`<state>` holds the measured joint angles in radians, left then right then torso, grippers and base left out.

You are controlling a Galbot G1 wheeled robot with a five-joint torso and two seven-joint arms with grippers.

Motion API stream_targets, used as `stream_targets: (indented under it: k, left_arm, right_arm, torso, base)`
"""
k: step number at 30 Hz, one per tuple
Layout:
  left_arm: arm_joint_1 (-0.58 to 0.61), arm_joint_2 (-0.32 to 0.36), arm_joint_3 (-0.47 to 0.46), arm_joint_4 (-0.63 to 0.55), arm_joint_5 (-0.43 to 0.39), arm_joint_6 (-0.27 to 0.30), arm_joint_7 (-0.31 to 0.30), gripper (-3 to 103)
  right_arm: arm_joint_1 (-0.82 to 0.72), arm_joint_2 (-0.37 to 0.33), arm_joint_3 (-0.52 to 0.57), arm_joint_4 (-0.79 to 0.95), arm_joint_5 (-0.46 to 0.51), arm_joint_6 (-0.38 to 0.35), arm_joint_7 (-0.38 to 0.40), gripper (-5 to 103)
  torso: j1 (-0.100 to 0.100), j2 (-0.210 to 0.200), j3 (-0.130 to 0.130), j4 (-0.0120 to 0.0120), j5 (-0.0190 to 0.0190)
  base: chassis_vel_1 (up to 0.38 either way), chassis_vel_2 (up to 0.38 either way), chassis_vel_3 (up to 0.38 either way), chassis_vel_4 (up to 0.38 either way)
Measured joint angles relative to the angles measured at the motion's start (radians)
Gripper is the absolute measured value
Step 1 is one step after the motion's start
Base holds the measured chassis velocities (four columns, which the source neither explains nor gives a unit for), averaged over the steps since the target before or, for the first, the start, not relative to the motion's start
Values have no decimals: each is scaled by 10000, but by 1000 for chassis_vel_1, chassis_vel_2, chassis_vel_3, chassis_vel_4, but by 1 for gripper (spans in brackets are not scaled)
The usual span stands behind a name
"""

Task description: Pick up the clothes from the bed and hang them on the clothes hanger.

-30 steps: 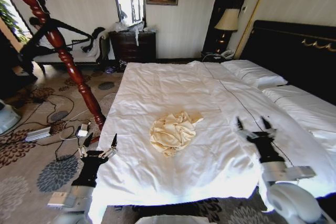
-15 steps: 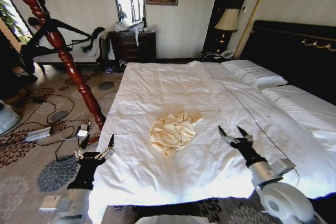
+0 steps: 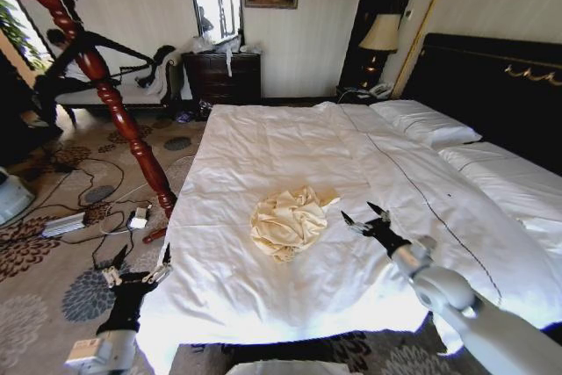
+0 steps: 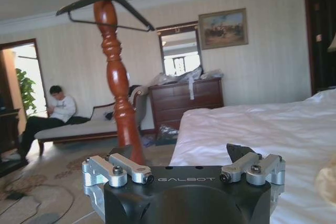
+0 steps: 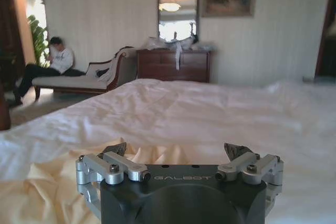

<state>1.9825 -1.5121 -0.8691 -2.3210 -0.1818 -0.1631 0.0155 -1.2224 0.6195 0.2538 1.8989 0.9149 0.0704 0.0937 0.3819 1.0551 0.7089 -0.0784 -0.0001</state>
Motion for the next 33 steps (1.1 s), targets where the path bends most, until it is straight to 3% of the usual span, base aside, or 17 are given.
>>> stream_targets:
  k: [2, 5, 6, 9, 10, 14, 22, 25, 26, 29, 31, 33]
  left_arm:
    - [-1, -75, -13, 103, 10, -56, -28, 100]
    - [114, -263, -32, 236, 52, -235, -111, 100]
    - [114, -263, -32, 236, 52, -235, -111, 100]
    - [238, -325, -115, 159, 49, -308, -160, 100]
    - [238, -325, -115, 159, 49, -308, -160, 100]
    - [225, -382, -150, -17, 21, -304, -265, 100]
    - [201, -494, -25, -120, 122, -270, -341, 100]
    - [189, -502, -14, -116, 163, -253, -381, 100]
    - [189, -502, -14, -116, 163, -253, -381, 100]
    - [174, -486, -12, -85, 168, -234, -417, 100]
    - [160, -474, -12, -62, 166, -232, -427, 100]
    - [124, -457, -9, -6, 158, -226, -445, 100]
  right_arm:
    - [743, 335, -634, -246, 529, -91, 385, 100]
    - [2399, 1952, -1817, -1021, 2199, -415, 2154, 100]
    - [2399, 1952, -1817, -1021, 2199, -415, 2154, 100]
    - [3185, 3047, -1912, -1692, 3282, -866, 3958, 100]
    - [3185, 3047, -1912, -1692, 3282, -866, 3958, 100]
    - [3608, 3870, -1720, -2330, 3749, -1528, 5466, 100]
    - [4307, 4976, -1509, -3443, 3896, -1767, 5778, 103]
    - [4810, 5662, -1408, -4217, 3917, -1817, 5723, 90]
    - [4810, 5662, -1408, -4217, 3917, -1817, 5723, 90]
    - [5024, 5955, -1310, -4617, 3815, -1767, 5625, 74]
    - [5041, 5964, -1282, -4644, 3768, -1740, 5603, 74]
    - [5043, 5949, -1227, -4648, 3707, -1707, 5581, 63]
  torso:
    - [0, 0, 0, 5, -2]
    - [2, -1, 2, 12, 4]
    - [2, -1, 2, 12, 4]
    - [0, -1, 0, 6, 0]
    - [0, -1, 0, 6, 0]
    - [0, 0, 0, 1, -2]
    - [0, 0, -1, 3, -4]
    - [0, -1, 0, 10, 0]
    - [0, -1, 0, 10, 0]
    - [0, 0, 0, 6, 0]
    - [0, -1, 0, 5, -1]
    - [0, 0, -1, 4, -1]
  base:
    - [0, 0, 0, 0]
    - [0, 0, 0, 0]
    - [0, 0, 0, 0]
    - [0, 0, 0, 0]
    - [0, 0, 0, 0]
    - [0, 0, 0, 0]
    - [0, 0, 0, 0]
    - [0, 0, 0, 0]
    - [0, 0, 0, 0]
    - [0, 0, 0, 0]
    - [0, 0, 0, 0]
    - [0, 0, 0, 0]
